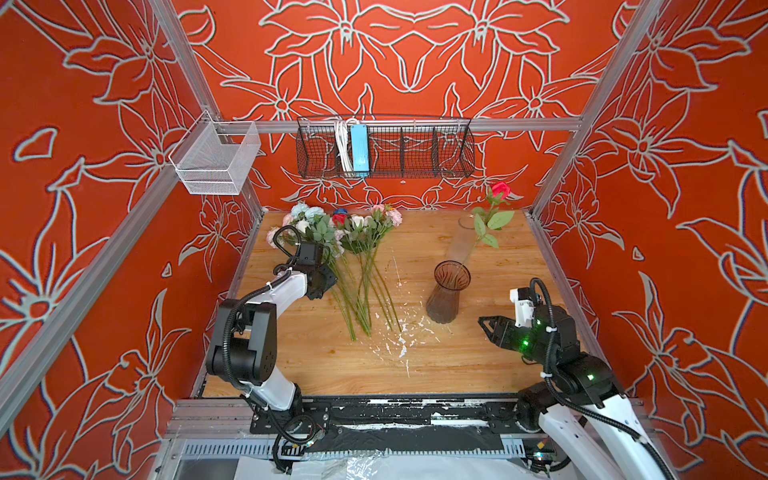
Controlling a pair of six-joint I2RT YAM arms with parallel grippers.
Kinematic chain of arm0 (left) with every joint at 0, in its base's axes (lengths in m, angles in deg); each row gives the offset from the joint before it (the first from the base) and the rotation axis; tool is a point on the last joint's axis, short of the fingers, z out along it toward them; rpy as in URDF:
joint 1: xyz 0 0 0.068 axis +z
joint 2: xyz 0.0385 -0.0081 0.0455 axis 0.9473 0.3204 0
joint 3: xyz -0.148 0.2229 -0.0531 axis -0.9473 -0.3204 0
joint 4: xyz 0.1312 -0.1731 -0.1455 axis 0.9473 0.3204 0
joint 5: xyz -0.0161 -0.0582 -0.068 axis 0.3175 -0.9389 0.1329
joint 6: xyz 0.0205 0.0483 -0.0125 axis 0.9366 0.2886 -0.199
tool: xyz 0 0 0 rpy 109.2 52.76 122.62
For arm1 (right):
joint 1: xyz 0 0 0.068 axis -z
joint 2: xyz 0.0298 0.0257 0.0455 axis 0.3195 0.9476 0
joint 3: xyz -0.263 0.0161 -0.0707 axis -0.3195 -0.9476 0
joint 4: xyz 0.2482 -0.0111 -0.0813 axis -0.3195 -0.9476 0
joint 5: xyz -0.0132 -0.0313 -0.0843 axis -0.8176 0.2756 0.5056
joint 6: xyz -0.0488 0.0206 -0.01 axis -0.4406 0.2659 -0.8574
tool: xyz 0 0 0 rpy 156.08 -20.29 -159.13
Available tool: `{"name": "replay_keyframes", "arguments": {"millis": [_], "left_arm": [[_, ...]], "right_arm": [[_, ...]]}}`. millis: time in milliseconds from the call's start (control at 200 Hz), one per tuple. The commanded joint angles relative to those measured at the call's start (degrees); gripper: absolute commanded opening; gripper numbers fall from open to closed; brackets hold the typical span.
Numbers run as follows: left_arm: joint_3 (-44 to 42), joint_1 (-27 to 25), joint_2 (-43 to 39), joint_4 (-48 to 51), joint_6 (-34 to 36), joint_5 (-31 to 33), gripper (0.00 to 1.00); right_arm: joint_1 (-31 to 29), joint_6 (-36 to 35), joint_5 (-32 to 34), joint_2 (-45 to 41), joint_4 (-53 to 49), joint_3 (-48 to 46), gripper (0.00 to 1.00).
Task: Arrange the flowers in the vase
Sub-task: 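Grasp another flower stem with left gripper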
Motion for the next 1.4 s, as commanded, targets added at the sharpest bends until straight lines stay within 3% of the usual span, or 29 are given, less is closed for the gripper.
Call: {"name": "replay_keyframes", "arguments": {"millis": [0, 190, 525, 771, 956, 1071, 1156, 1216, 1326, 1396], "left_arm": [[5.6, -2.7, -0.1, 2.5, 1.5, 1.2, 0.40], [19.3, -7.5, 8.5, 9.0, 4.5, 3.8, 0.40], [36.3, -9.1, 26.3, 13.4, 6.2, 2.2, 0.33], [38.5, -9.2, 30.6, 10.5, 7.6, 1.6, 0.30], [37.8, -9.2, 29.9, 9.6, 8.6, 0.6, 0.08], [35.5, -9.2, 27.6, 8.2, 9.1, 0.9, 0.05], [35.2, -9.2, 27.1, 8.4, 9.7, 1.1, 0.10], [34.9, -9.2, 27.1, 8.1, 10.0, 1.0, 0.02], [34.8, -9.2, 27.7, 7.9, 10.0, 0.5, 0.05], [34.3, -9.2, 27.0, 7.7, 9.7, -0.1, 0.00]], "right_arm": [[0.2, -0.8, 1.1, -0.1, 0.9, -1.0, 0.45], [0.2, 1.1, 5.1, -2.2, 2.7, -3.0, 0.49], [0.2, 0.1, 5.5, -2.2, 3.1, -4.1, 0.49], [0.3, -0.2, 5.1, -1.4, 3.4, -3.9, 0.48], [0.2, -0.2, 5.0, -0.8, 3.3, -3.6, 0.48], [0.3, -0.2, 5.0, -0.8, 3.4, -3.1, 0.48], [0.2, -0.3, 5.0, -0.7, 3.1, -2.7, 0.48], [0.2, -0.4, 5.0, -0.7, 3.0, -2.5, 0.48], [0.3, -0.3, 5.3, -0.6, 2.9, -2.5, 0.48], [0.3, -0.3, 5.1, -0.6, 2.6, -2.2, 0.48]]}}
